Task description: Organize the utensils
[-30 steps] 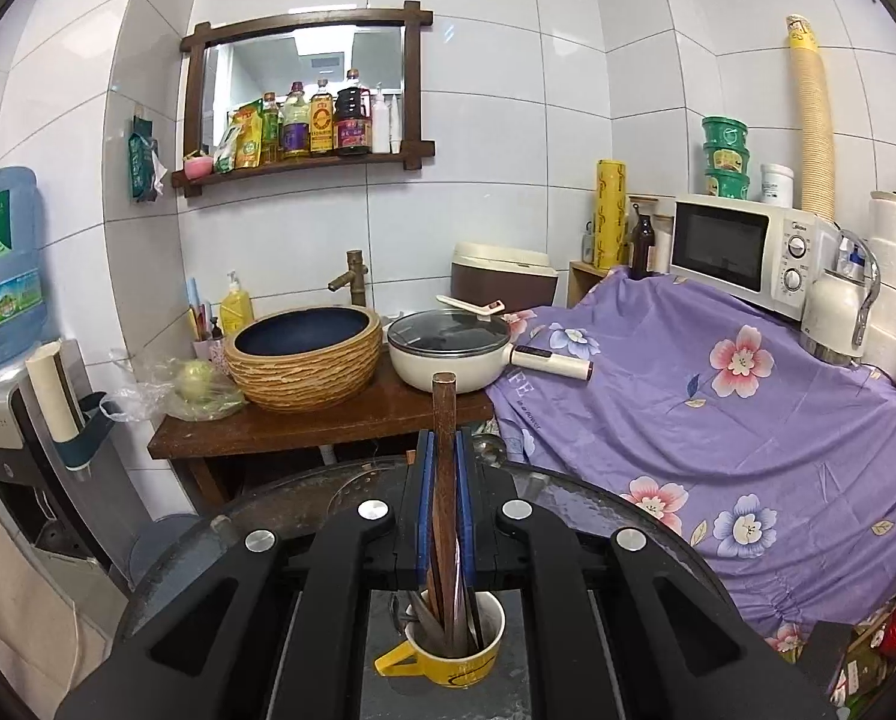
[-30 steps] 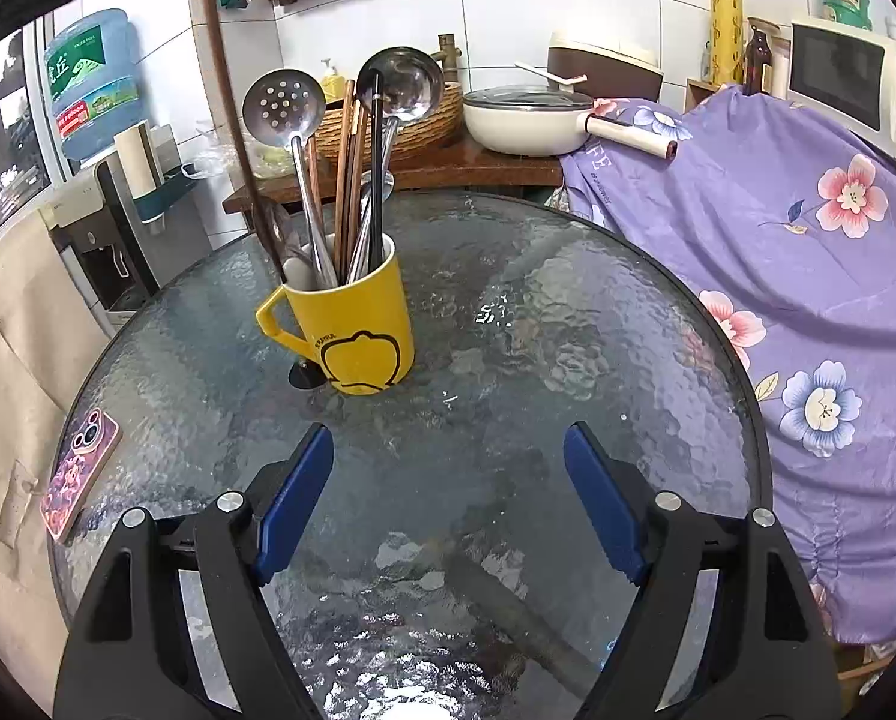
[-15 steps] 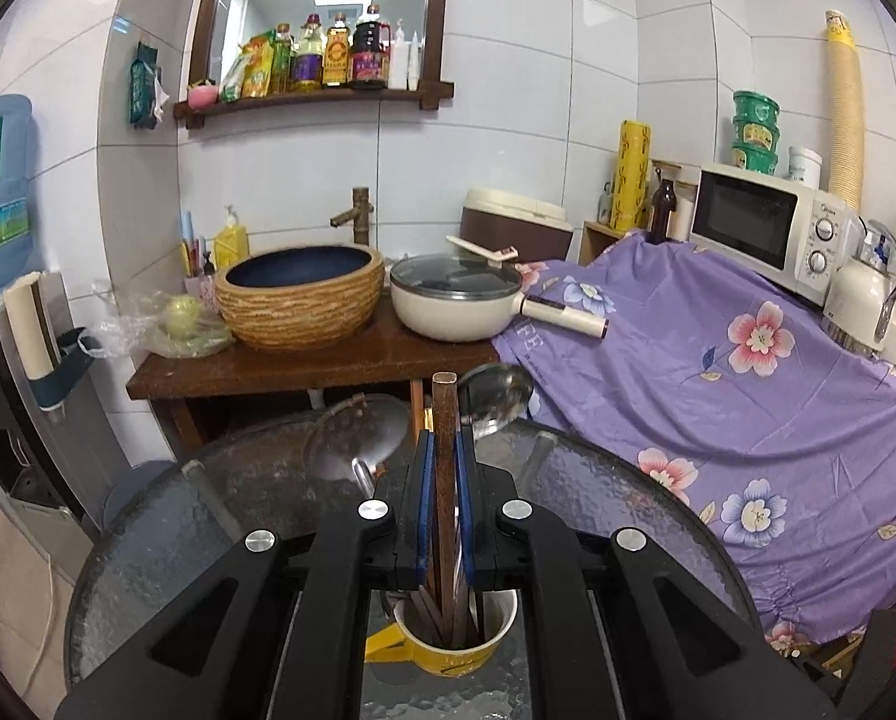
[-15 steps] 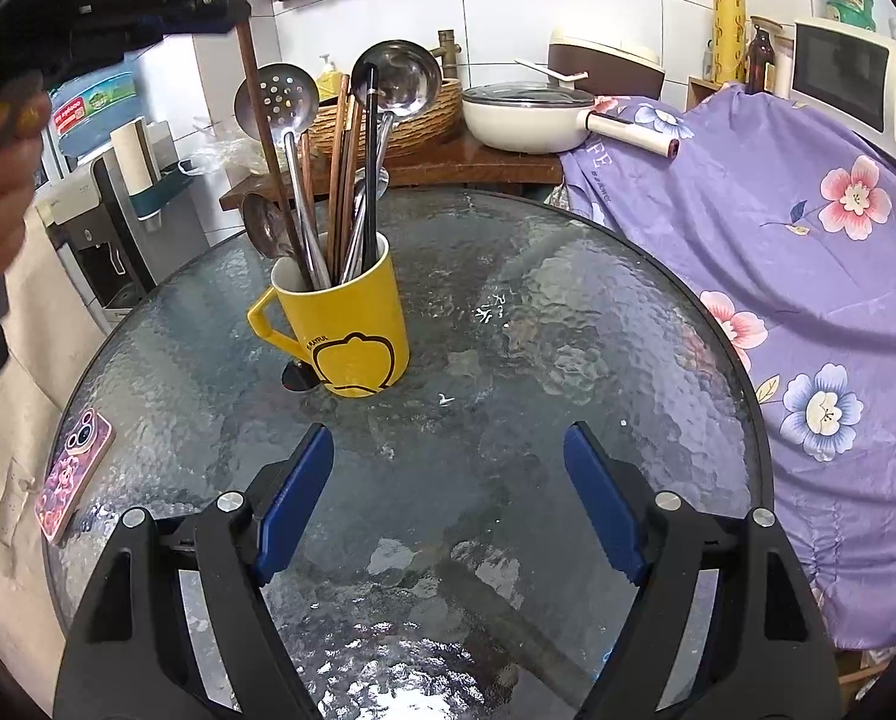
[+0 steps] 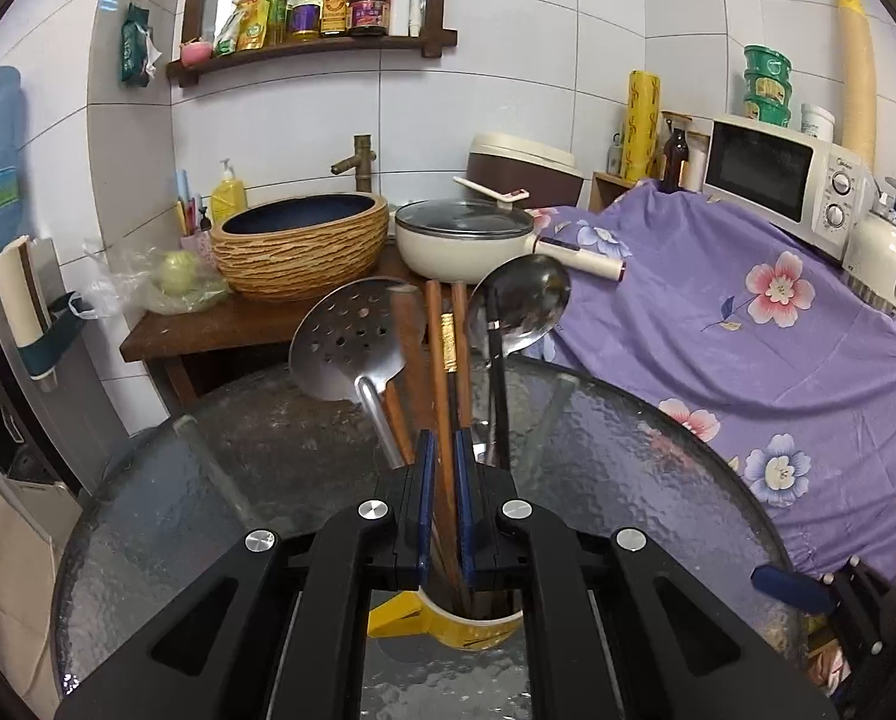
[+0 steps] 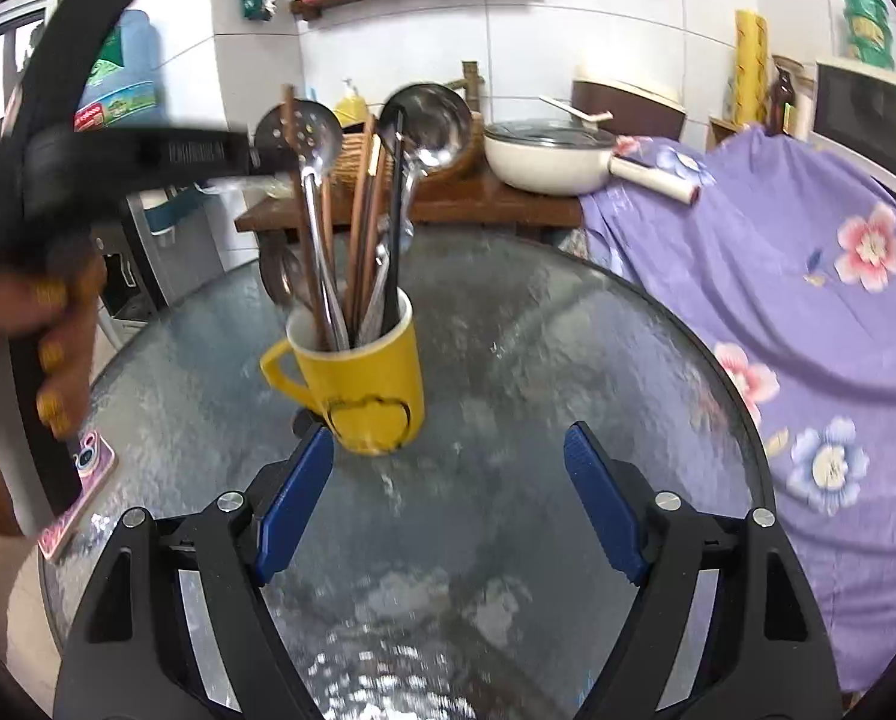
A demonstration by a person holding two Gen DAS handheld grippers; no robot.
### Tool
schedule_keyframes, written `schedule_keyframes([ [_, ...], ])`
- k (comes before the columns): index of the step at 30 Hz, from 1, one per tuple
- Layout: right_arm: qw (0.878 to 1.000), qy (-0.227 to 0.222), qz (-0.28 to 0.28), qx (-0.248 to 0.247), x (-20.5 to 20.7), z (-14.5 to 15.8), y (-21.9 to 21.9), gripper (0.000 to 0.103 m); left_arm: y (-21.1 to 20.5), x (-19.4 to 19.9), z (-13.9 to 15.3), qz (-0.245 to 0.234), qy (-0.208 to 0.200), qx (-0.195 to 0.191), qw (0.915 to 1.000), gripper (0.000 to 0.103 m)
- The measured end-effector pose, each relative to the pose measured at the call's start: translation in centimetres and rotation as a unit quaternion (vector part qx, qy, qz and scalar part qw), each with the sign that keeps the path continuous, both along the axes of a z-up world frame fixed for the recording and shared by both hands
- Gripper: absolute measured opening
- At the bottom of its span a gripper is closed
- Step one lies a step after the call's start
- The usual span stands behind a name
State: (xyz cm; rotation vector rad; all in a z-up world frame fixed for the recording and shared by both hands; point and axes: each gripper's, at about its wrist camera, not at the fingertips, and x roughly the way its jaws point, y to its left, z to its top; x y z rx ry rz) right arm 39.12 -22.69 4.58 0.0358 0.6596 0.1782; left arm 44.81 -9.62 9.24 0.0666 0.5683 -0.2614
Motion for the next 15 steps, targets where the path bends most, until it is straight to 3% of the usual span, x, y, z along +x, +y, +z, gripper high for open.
schedule_keyframes([
  [3,1.0,-0.016,0.01,-0.01,1.2,0.4,0.7,0.079,0.0,-0.1,-0.6,-0.012,0.006,0.006,0.9999,0.008],
  [7,0.999,-0.022,0.021,-0.023,2.9,0.2,1.4,0.079,0.9,-0.7,-1.2,-0.008,-0.005,0.006,0.9999,0.045],
  [10,0.999,-0.014,0.025,-0.017,4.0,-0.4,1.3,0.079,2.2,-1.5,-1.5,-0.006,-0.008,-0.01,0.9999,0.057],
  [13,1.0,-0.007,0.021,-0.015,4.0,-1.1,1.2,0.079,3.4,-2.5,-2.0,0.009,-0.024,0.0,0.9997,0.075],
  [15,1.0,-0.004,0.019,-0.016,4.0,-1.4,1.1,0.079,4.1,-3.2,-2.4,0.024,-0.033,0.006,0.9991,0.082],
])
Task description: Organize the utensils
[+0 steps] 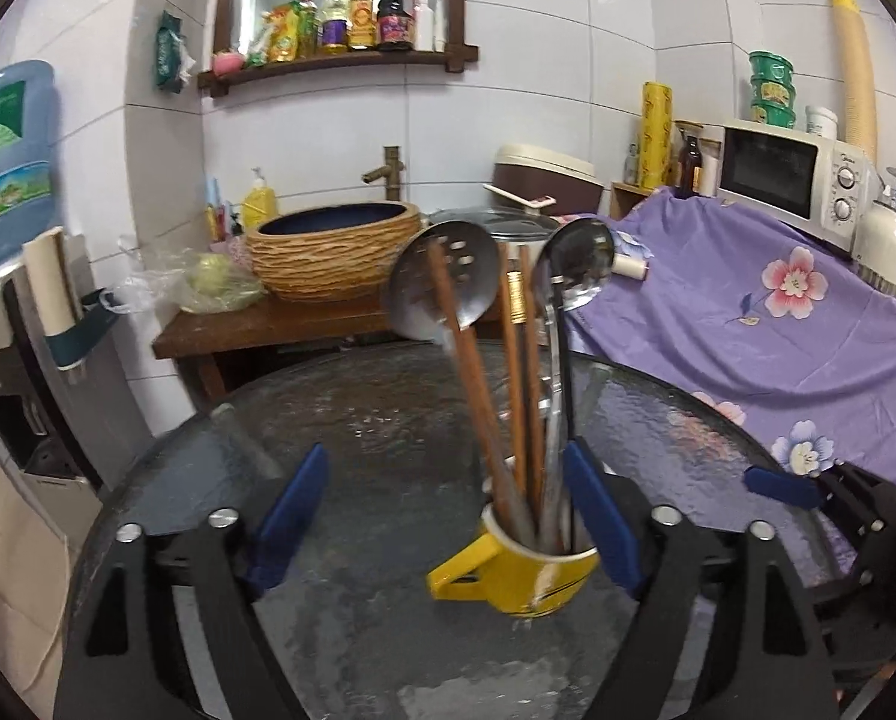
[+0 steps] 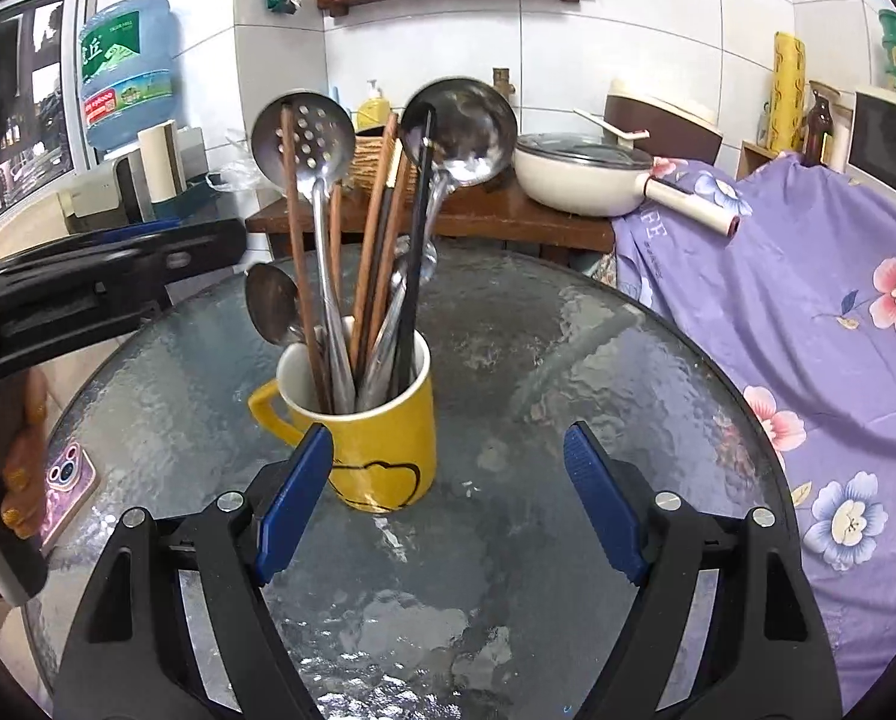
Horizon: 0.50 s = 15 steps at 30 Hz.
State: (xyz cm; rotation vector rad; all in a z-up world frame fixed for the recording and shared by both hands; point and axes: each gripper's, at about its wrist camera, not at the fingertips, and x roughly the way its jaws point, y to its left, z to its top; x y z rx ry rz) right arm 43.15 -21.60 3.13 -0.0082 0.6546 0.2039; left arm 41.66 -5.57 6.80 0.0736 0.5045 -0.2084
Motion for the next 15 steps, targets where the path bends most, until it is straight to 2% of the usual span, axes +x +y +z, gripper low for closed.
schedule_keyframes([
  [2,1.0,0.004,-0.003,0.002,-0.2,-0.3,-0.2,0.079,0.8,-0.5,-0.6,0.004,0.005,-0.004,1.0,0.085],
  [4,1.0,0.004,-0.004,0.003,-0.6,-0.4,-0.2,0.079,1.8,-1.2,-1.2,0.01,0.012,-0.016,0.9998,0.093],
  [7,1.0,-0.01,-0.015,0.001,-2.2,-0.2,-0.1,0.079,2.5,-2.9,-1.5,0.014,0.008,-0.026,0.9995,0.096],
  [9,1.0,-0.026,-0.018,0.003,-3.6,0.2,0.1,0.082,2.4,-4.6,-1.5,0.018,-0.005,-0.009,0.9998,0.096],
  [10,0.999,-0.038,-0.024,0.004,-4.7,0.4,0.2,0.089,2.3,-5.6,-1.5,0.021,-0.011,0.001,0.9997,0.096],
  [11,0.998,-0.047,-0.03,0.005,-5.5,0.5,0.2,0.091,2.2,-6.7,-1.5,0.025,-0.02,0.006,0.9995,0.096],
  [15,0.996,-0.077,-0.03,0.014,-9.8,1.1,0.9,0.091,2.6,-10.8,-1.9,0.021,-0.034,-0.008,0.9991,0.096],
])
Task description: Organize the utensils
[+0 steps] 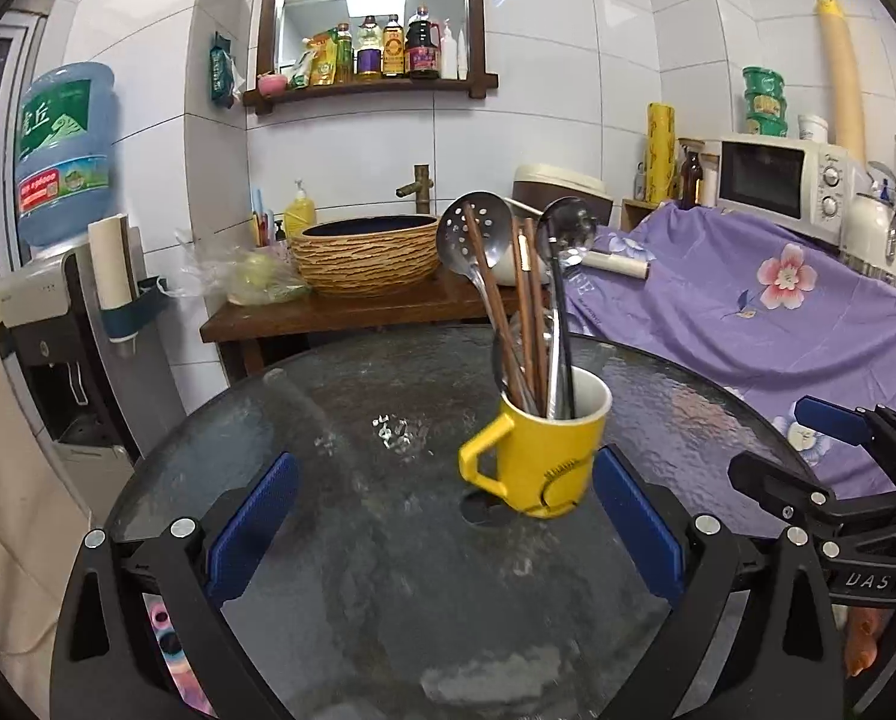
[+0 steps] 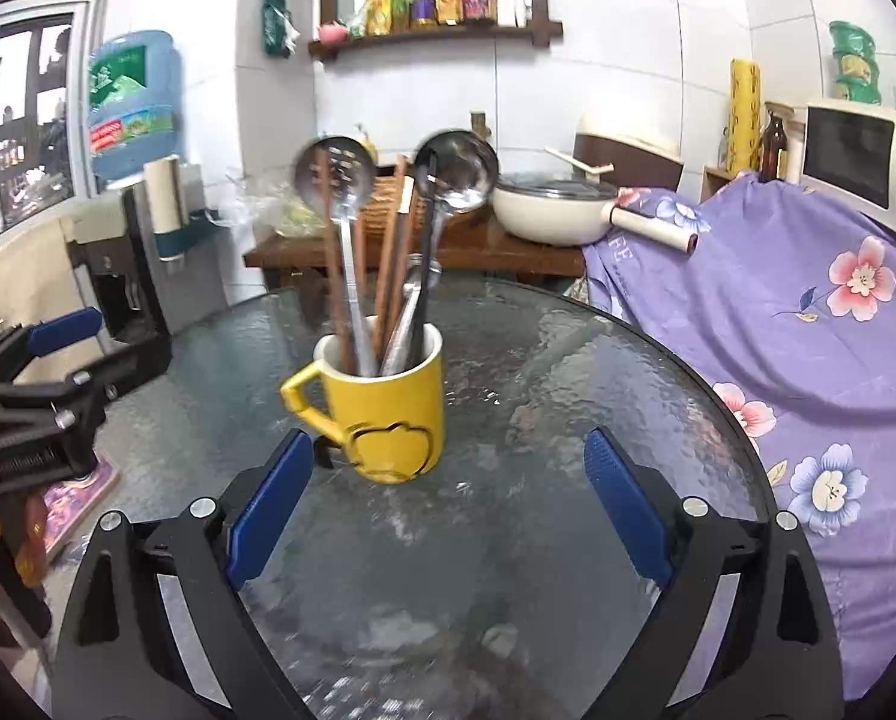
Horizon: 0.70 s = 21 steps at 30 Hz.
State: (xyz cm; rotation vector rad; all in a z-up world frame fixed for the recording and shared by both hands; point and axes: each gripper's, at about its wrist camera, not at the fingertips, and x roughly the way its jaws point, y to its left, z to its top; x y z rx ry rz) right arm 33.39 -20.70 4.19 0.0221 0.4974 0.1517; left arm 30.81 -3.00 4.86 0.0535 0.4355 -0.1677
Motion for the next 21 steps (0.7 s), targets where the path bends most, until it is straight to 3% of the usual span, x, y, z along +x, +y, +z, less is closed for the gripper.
schedule_keyframes([
  [5,0.998,-0.065,-0.016,-0.021,-7.0,0.5,1.0,0.097,1.3,-4.9,-0.8,0.011,-0.011,-0.021,0.9997,0.096],
  [8,0.996,-0.088,-0.015,-0.008,-10.9,0.6,0.8,0.097,2.2,-8.4,-1.4,0.027,-0.02,-0.026,0.9991,0.096],
  [16,0.995,-0.094,-0.016,0.03,-21.1,-0.4,0.7,0.097,3.3,-17.8,-2.7,0.046,-0.046,-0.03,0.9974,0.096],
  [21,0.994,-0.104,-0.036,0.009,-26.8,-1.5,1.9,0.097,3.2,-23.5,-3.3,0.051,-0.054,-0.019,0.997,0.096],
])
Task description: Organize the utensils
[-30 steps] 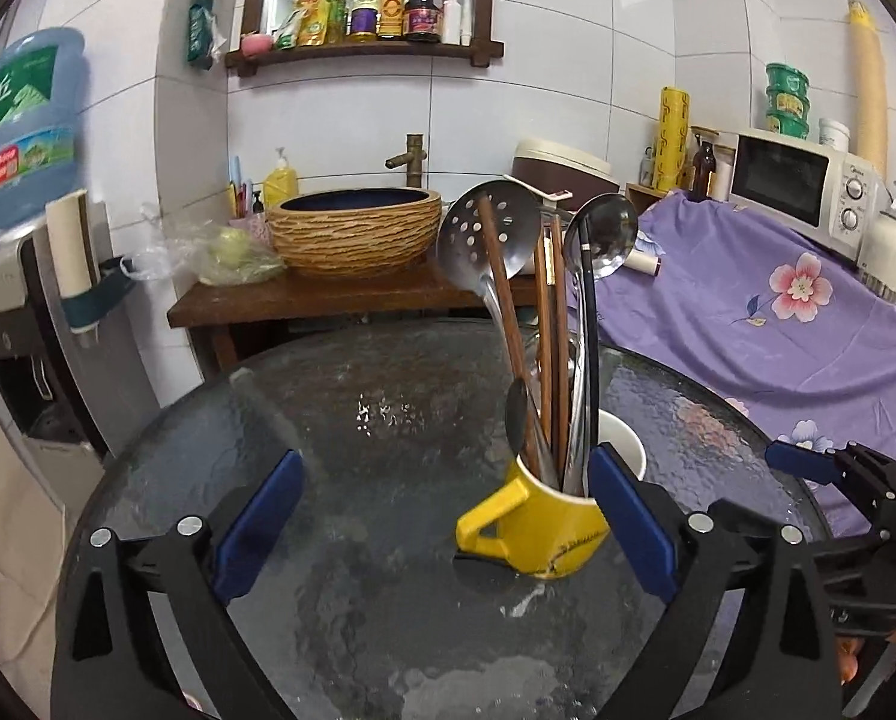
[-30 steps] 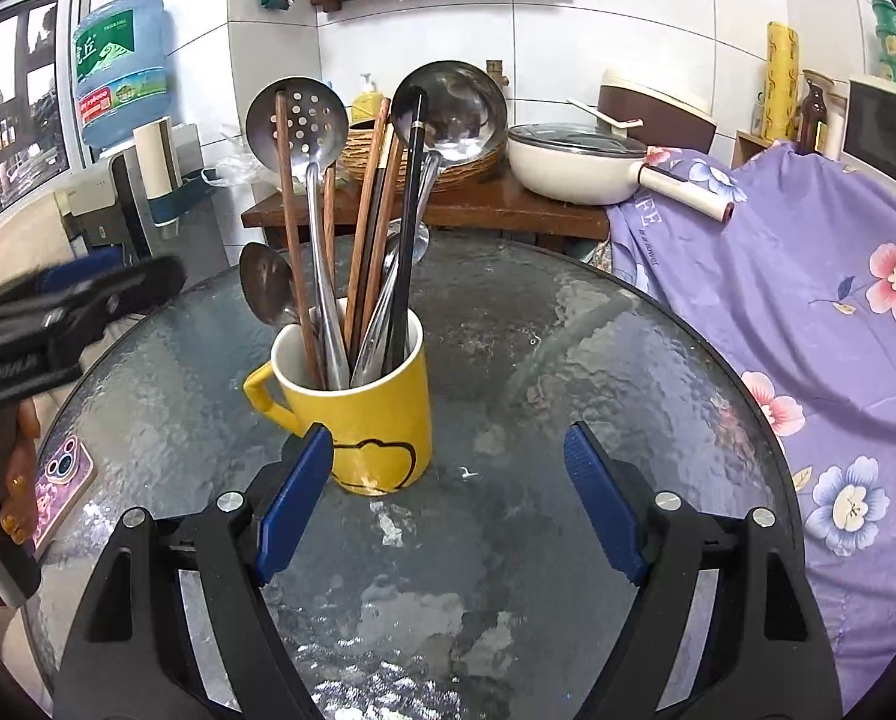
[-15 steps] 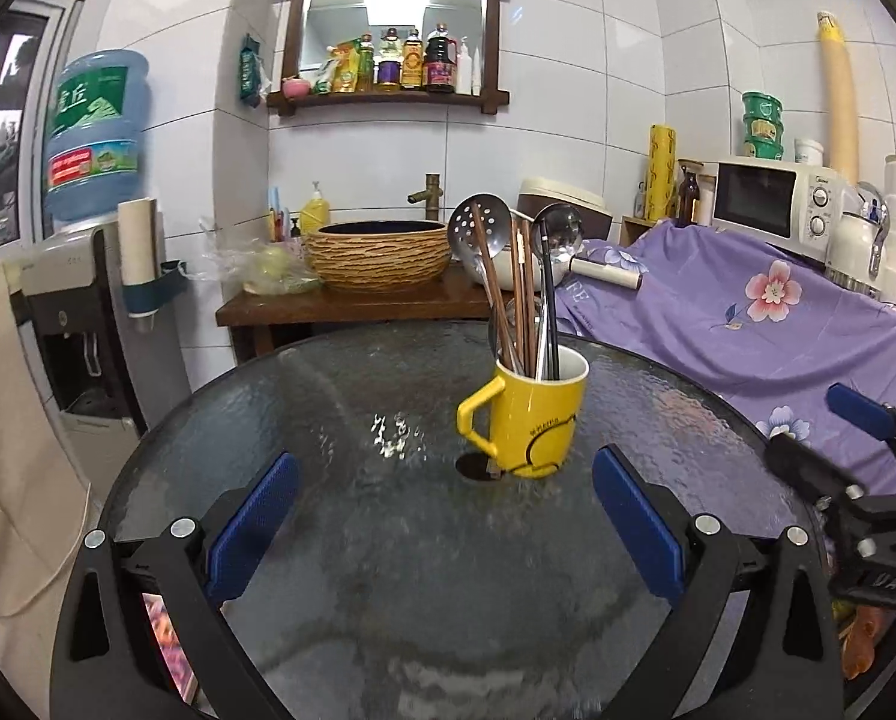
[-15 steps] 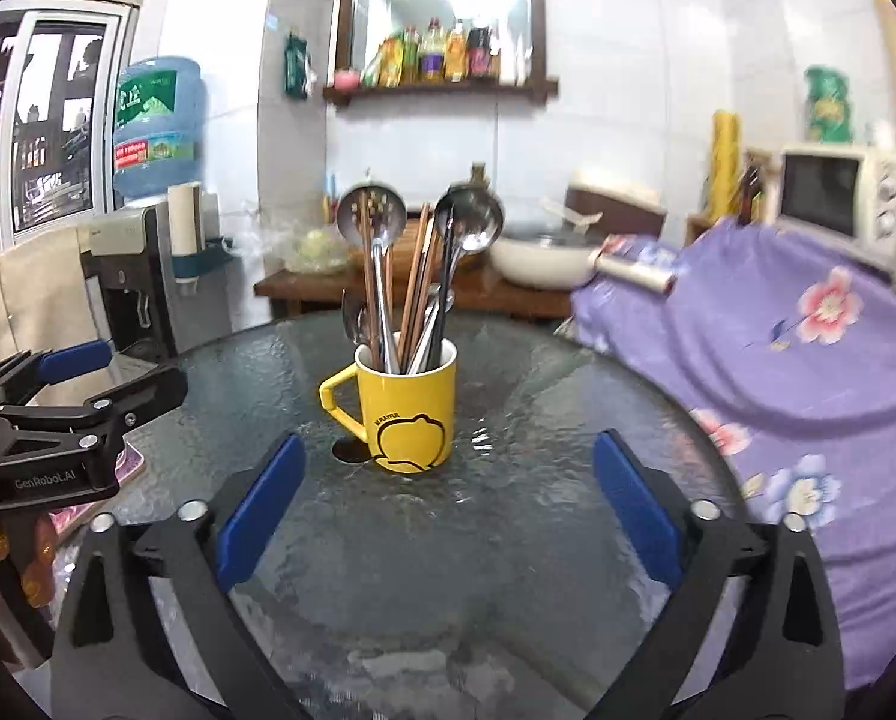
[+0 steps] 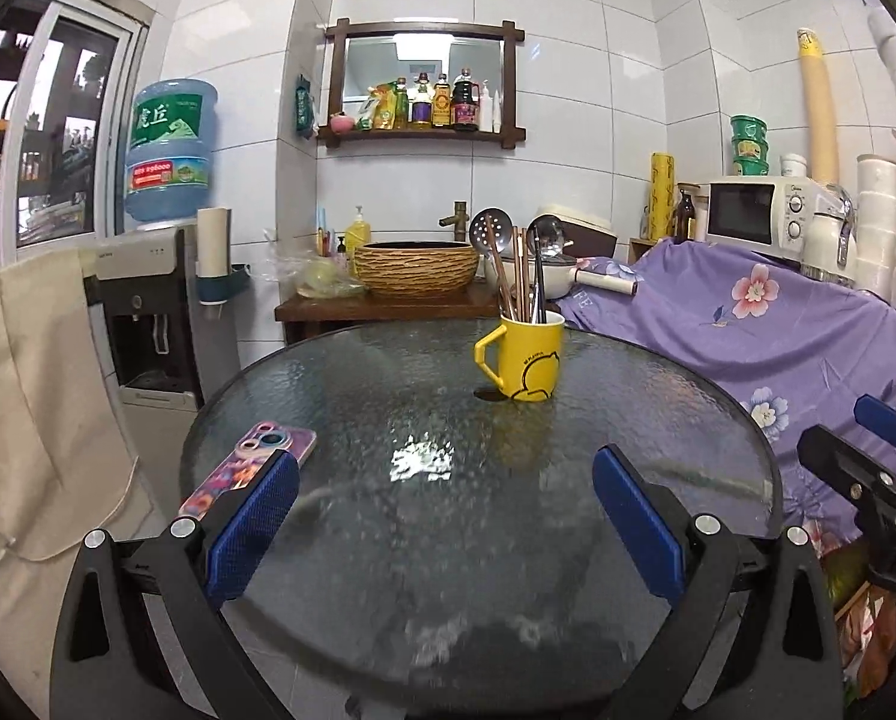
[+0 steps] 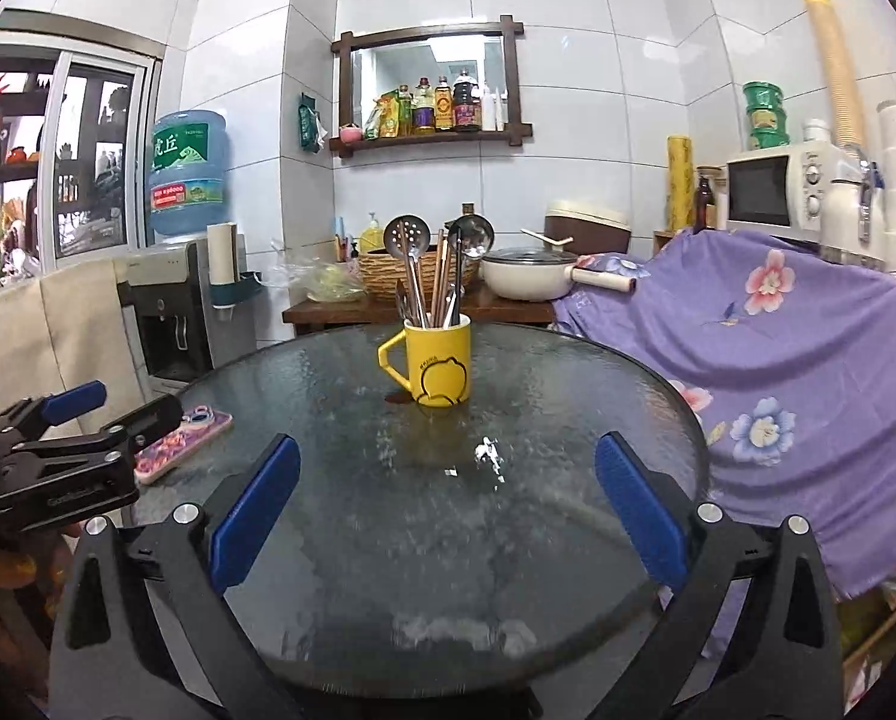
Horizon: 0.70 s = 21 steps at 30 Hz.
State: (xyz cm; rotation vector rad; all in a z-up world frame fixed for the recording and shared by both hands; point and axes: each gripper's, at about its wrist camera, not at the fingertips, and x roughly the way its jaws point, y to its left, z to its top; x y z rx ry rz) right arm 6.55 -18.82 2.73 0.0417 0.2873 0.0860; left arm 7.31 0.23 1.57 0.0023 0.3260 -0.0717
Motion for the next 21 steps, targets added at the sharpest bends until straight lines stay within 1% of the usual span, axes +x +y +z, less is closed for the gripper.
schedule_keyframes([
  [2,1.0,0.003,-0.024,-0.009,-1.5,-0.1,0.2,0.097,0.3,-1.6,-0.2,0.013,0.004,-0.003,0.9999,0.096],
  [4,0.999,0.009,-0.041,-0.004,-2.6,-0.1,0.0,0.097,0.9,-3.5,-0.2,0.028,0.0,-0.009,0.9996,0.096],
  [5,0.999,0.009,-0.049,0.003,-3.4,-0.2,-0.2,0.097,1.0,-4.0,0.0,0.032,-0.003,-0.007,0.9995,0.096],
  [7,0.998,0.01,-0.06,0.006,-4.3,-0.3,-0.2,0.097,1.3,-4.9,0.3,0.046,-0.007,0.01,0.9989,0.096],
  [9,0.998,0.007,-0.066,0.005,-5.2,-0.2,-0.3,0.097,1.5,-5.6,0.4,0.055,-0.015,0.01,0.9984,0.096],
  [12,0.998,0.001,-0.064,-0.001,-5.7,0.2,-0.3,0.097,1.7,-6.0,0.6,0.05,-0.024,-0.004,0.9984,0.096],
  [14,0.998,-0.001,-0.061,-0.001,-5.9,0.3,-0.1,0.097,1.1,-6.1,0.8,0.037,-0.029,-0.002,0.9989,0.096],
  [17,0.998,-0.002,-0.064,-0.003,-5.9,0.6,-0.1,0.097,0.4,-6.4,0.9,0.03,-0.042,0.008,0.9987,0.096],
  [21,0.997,-0.01,-0.072,0.008,-6.1,0.9,-0.6,0.097,0.1,-6.1,1.0,0.022,-0.035,0.006,0.9991,0.096],
])
